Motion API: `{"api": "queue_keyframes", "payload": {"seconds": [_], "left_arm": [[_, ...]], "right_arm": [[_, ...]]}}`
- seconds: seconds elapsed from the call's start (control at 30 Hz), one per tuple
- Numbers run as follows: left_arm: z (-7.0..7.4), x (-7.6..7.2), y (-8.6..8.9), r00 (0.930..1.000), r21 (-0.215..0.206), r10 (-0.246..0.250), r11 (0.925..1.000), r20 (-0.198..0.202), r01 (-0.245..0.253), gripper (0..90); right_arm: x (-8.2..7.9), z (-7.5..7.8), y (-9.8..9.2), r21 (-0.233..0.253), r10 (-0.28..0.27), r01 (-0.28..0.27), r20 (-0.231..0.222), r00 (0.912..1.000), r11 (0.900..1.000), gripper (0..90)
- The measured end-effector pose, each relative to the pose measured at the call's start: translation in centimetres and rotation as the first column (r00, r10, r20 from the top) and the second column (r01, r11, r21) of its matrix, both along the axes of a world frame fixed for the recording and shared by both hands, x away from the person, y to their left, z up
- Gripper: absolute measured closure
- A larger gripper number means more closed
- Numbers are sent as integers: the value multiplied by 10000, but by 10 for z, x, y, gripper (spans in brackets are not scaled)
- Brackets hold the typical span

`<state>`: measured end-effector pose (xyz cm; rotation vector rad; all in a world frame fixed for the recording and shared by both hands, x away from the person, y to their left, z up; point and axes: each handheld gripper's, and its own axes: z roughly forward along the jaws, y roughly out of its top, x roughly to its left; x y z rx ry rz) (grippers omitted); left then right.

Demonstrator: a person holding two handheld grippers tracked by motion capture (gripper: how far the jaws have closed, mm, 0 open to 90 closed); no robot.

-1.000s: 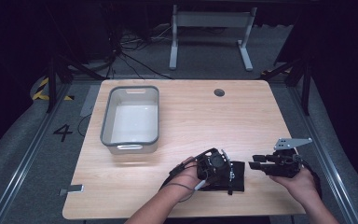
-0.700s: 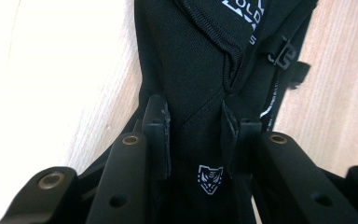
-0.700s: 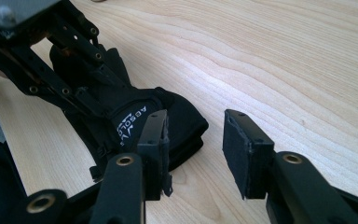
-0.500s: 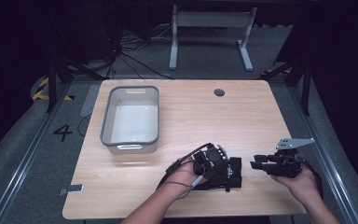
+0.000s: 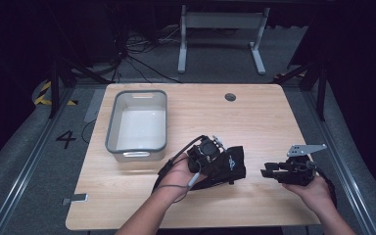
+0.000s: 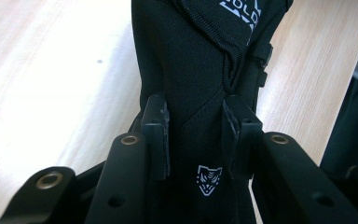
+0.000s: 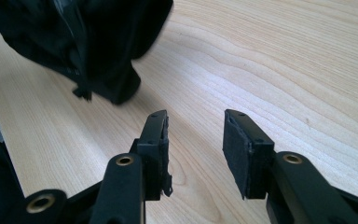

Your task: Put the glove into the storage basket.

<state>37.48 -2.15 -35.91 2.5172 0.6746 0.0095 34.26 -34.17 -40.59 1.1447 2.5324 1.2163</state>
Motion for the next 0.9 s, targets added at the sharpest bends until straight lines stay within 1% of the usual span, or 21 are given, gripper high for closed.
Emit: {"api": "queue_keyframes", "payload": {"seconds": [0.13, 0.23, 0.27, 0.3, 0.4, 0.47, 0.53, 0.6, 0.67, 0.7, 0.77, 0.8, 0.83, 0.87, 0.9], "left_arm": [[8, 3, 14, 9993, -219, 376, 9990, -91, -378, 667], [13, 6, 25, 9974, -379, 719, 9967, -68, -721, 667], [16, 8, 29, 9959, -503, 901, 9946, -93, -905, 667], [18, 9, 33, 9950, -530, 995, 9936, -73, -998, 667], [24, 11, 44, 9898, -562, 1426, 9882, 18, -1422, 667], [27, 13, 50, 9869, -550, 1615, 9854, 70, -1609, 667], [29, 17, 60, 9816, -610, 1906, 9799, 66, -1899, 667], [32, 20, 69, 9751, -707, 2217, 9728, 68, -2207, 667], [35, 23, 78, 9700, -831, 2429, 9668, 57, -2416, 666], [36, 24, 82, 9685, -855, 2489, 9651, 75, -2474, 666], [39, 27, 92, 9611, -900, 2757, 9577, 141, -2734, 664], [39, 28, 94, 9588, -932, 2839, 9550, 125, -2816, 664], [41, 30, 101, 9543, -1007, 2988, 9498, 106, -2963, 664], [41, 30, 101, 9543, -1007, 2988, 9498, 106, -2963, 664], [43, 32, 106, 9504, -1086, 3110, 9450, 56, -3086, 664]], "right_arm": [[3, -1, 3, -5, 108, -108, -38, 9999, 9999, 609], [6, -2, 6, -17, 212, -212, -65, 9998, 9998, 608], [6, -2, 7, -24, 237, -237, -91, 9997, 9997, 608], [7, -3, 8, -24, 303, -304, -80, 9995, 9995, 608], [9, -3, 10, -35, 342, -343, -96, 9994, 9994, 608], [11, -3, 12, -17, 366, -366, -95, 9993, 9993, 608], [12, -3, 13, -8, 457, -457, -105, 9989, 9990, 608], [13, -3, 15, -21, 493, -493, -119, 9987, 9988, 608], [14, -3, 16, -6, 535, -535, -114, 9985, 9986, 608], [15, -3, 17, 21, 522, -521, -123, 9986, 9986, 608], [16, -3, 18, 31, 584, -584, -139, 9982, 9983, 607], [17, -3, 19, 29, 623, -623, -133, 9980, 9981, 607], [19, -4, 21, 24, 643, -643, -104, 9979, 9979, 606], [19, -4, 21, 24, 643, -643, -104, 9979, 9979, 606], [19, -4, 22, 63, 664, -664, -167, 9977, 9978, 606]]}}
